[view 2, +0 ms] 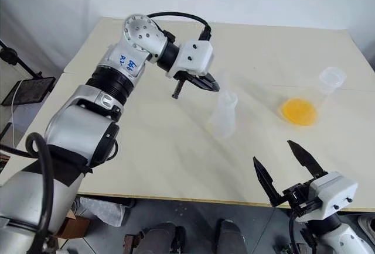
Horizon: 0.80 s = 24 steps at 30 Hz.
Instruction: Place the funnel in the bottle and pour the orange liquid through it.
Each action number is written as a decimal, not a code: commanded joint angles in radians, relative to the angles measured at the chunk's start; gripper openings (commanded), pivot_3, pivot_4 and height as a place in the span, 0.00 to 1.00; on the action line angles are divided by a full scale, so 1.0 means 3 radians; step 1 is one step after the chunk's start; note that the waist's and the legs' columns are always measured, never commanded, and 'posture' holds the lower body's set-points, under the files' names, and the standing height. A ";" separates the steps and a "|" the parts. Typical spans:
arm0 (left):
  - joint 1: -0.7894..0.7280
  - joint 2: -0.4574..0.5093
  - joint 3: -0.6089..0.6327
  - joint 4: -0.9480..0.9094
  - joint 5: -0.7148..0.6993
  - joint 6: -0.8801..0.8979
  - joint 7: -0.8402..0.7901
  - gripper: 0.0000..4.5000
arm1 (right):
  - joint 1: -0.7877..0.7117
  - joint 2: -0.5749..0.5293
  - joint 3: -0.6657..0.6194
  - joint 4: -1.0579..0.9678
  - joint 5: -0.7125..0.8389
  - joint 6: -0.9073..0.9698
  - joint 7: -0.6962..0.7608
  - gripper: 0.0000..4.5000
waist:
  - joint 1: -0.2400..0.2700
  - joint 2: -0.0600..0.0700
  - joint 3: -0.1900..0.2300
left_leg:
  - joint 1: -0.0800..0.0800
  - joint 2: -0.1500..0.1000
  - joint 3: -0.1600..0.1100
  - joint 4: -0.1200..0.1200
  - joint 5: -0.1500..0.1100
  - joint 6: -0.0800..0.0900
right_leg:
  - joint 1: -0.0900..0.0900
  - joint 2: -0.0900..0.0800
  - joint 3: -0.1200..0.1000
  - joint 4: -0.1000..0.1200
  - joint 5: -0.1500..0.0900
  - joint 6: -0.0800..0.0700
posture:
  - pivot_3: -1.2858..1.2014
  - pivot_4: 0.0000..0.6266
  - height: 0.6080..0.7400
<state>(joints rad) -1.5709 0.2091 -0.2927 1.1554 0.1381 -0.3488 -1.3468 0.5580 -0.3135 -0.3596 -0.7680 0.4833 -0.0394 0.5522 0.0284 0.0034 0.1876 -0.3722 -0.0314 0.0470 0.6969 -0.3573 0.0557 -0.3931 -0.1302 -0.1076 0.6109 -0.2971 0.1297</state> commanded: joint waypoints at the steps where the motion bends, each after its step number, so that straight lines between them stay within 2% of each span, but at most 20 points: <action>1: -0.0152 -0.0057 0.0102 -0.0018 -0.0046 0.0038 0.0060 0.14 | -0.0004 -0.0022 -0.0007 -0.0112 0.0021 -0.0013 -0.0056 1.00 | 0.0000 0.0000 0.0000 | 0.0000 0.0000 0.0000 0.0000 0.0000 0.0000 | 0.0000 0.0000 0.0000 0.0000 0.0000 0.0000 | 0.52 0.24 1.00; 8: -0.0126 -0.0093 0.0217 -0.0057 -0.0126 0.0085 -0.0052 0.62 | -0.0014 -0.0019 -0.0001 -0.0083 0.0008 -0.0027 -0.0080 1.00 | -0.0002 0.0000 0.0000 | 0.0000 0.0000 0.0000 0.0001 0.0000 0.0001 | 0.0000 0.0000 0.0000 0.0002 0.0000 0.0000 | 0.52 0.24 1.00; 13: 0.0034 -0.0039 0.0456 -0.0116 -0.0385 0.0381 -0.0309 0.97 | -0.0079 0.0030 -0.0080 -0.0027 -0.0001 -0.0078 -0.0172 1.00 | -0.0006 0.0000 0.0000 | 0.0000 0.0000 0.0000 0.0001 0.0000 0.0001 | 0.0000 0.0000 0.0000 0.0003 0.0000 0.0000 | 0.52 0.24 1.00; 19: 0.0557 0.0281 0.0998 -0.0299 -0.0885 0.0830 -0.0313 0.99 | -0.0148 0.0206 -0.0476 0.0104 -0.0217 -0.0141 -0.0623 1.00 | -0.0028 0.0003 -0.0002 | 0.0005 0.0001 0.0000 0.0002 0.0000 0.0000 | -0.0006 -0.0002 0.0003 0.0023 0.0000 0.0000 | 0.52 0.24 1.00; 22: 0.0975 0.0500 0.1369 -0.0485 -0.1214 0.0983 -0.0230 0.99 | -0.0033 0.0286 -0.0864 0.0119 -0.0050 0.0185 -0.1010 1.00 | -0.0021 0.0004 -0.0002 | 0.0005 0.0001 -0.0003 0.0002 0.0001 0.0000 | -0.0009 -0.0003 0.0003 0.0029 0.0000 0.0000 | 0.52 0.24 1.00; 24: 0.1338 0.0643 0.1474 -0.0760 -0.1355 0.1110 -0.0318 0.99 | 0.0076 0.0328 -0.1063 0.0147 0.0042 0.0085 -0.0977 1.00 | -0.0023 0.0006 -0.0004 | 0.0005 0.0001 -0.0004 0.0002 0.0000 0.0000 | -0.0009 -0.0006 0.0004 0.0031 0.0000 0.0000 | 0.52 0.24 1.00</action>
<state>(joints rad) -1.2010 0.3828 0.1136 0.9924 -0.2159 -0.0396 -1.4269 0.5567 -0.2229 -0.6105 -0.7027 0.4586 0.0045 0.2818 0.0217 0.0052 0.1866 -0.3703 -0.0313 0.0456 0.6974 -0.3573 0.0555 -0.3957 -0.1318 -0.1062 0.6201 -0.2971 0.1296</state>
